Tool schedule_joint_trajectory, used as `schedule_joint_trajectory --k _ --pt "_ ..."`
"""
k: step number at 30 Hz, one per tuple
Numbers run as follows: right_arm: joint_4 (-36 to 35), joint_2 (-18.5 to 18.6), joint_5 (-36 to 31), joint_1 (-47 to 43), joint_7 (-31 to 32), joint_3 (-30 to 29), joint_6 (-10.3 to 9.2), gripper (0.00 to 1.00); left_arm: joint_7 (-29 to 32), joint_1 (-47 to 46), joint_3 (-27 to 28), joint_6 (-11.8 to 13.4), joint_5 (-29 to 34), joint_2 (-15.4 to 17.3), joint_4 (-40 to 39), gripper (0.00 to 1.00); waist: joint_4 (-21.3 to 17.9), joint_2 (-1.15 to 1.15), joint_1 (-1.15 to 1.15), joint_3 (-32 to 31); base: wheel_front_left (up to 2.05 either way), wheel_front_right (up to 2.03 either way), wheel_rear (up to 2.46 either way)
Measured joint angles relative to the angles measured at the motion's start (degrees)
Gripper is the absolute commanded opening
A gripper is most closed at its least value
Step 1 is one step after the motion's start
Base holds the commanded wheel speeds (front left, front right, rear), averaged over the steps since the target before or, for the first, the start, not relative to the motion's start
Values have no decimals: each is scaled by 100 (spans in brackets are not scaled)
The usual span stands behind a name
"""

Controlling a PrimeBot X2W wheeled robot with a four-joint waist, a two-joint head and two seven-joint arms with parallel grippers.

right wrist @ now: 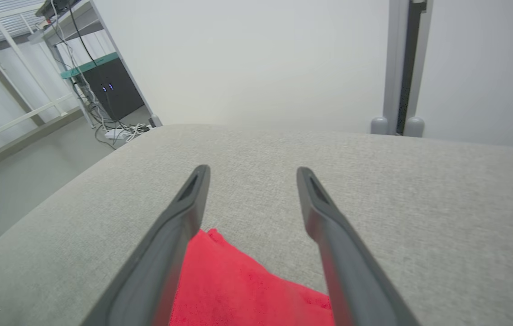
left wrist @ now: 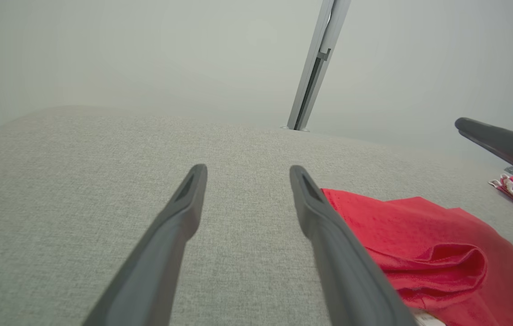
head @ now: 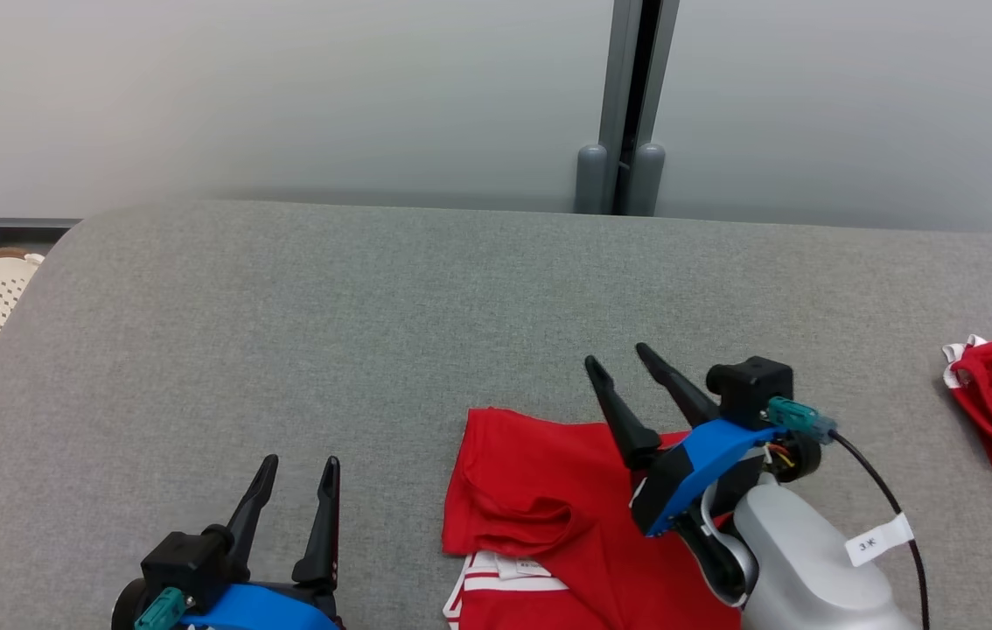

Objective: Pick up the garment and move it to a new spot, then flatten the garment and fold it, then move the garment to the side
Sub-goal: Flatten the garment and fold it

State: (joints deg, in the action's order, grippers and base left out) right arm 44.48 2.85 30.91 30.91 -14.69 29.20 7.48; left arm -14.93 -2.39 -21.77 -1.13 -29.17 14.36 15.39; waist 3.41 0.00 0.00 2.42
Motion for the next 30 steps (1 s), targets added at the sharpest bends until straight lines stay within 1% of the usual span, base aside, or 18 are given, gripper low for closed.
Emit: schedule_joint_trajectory --k 3,5,7,10,11,13,14,15,18,27,30 --pt "-118 0 -672 -171 -18 -605 1 100 0 -10 -36 0 1 -5 1 100 -50 0 0 -39 0 0 0" --pt "-350 5 -1081 -408 -27 -913 1 100 -4 -10 -49 0 1 -4 2 100 -68 0 0 -54 0 0 0" --pt "-669 3 -1290 -701 -27 -1084 1 100 -5 -11 -59 0 0 -4 2 100 -71 0 0 -59 0 0 0" --pt "-1112 2 -1797 -1120 -29 -1102 1 100 -5 -10 -76 0 0 -3 2 100 -56 0 0 -53 0 0 0" --pt "-1180 2 -1991 -1250 -27 -1103 1 61 -5 -9 -78 1 0 -3 5 100 -44 0 0 -52 0 0 0" --pt "-1230 1 -2345 -1491 -8 -1069 1 28 -5 -7 -78 1 -4 0 19 100 -13 0 0 -51 0 0 0" --pt "-1236 1 -2492 -1577 8 -1080 1 5 -5 -7 -79 3 -5 0 25 100 5 0 0 -51 0 0 0" --pt "-1236 1 -2624 -1633 30 -1089 1 0 -5 -5 -78 8 -5 0 31 100 26 0 0 -52 0 0 0" --pt "-1178 1 -2983 -1739 102 -1121 1 0 -5 -3 -89 8 -5 0 38 100 106 0 0 -49 0 0 0" --pt "-486 0 -3121 -1830 200 -1129 1 0 -5 1 -75 11 -18 15 49 100 344 0 0 25 0 0 0" --pt "-292 2 -3076 -1784 192 -1034 1 0 -5 1 -68 16 -24 16 45 100 416 0 0 56 0 0 0"
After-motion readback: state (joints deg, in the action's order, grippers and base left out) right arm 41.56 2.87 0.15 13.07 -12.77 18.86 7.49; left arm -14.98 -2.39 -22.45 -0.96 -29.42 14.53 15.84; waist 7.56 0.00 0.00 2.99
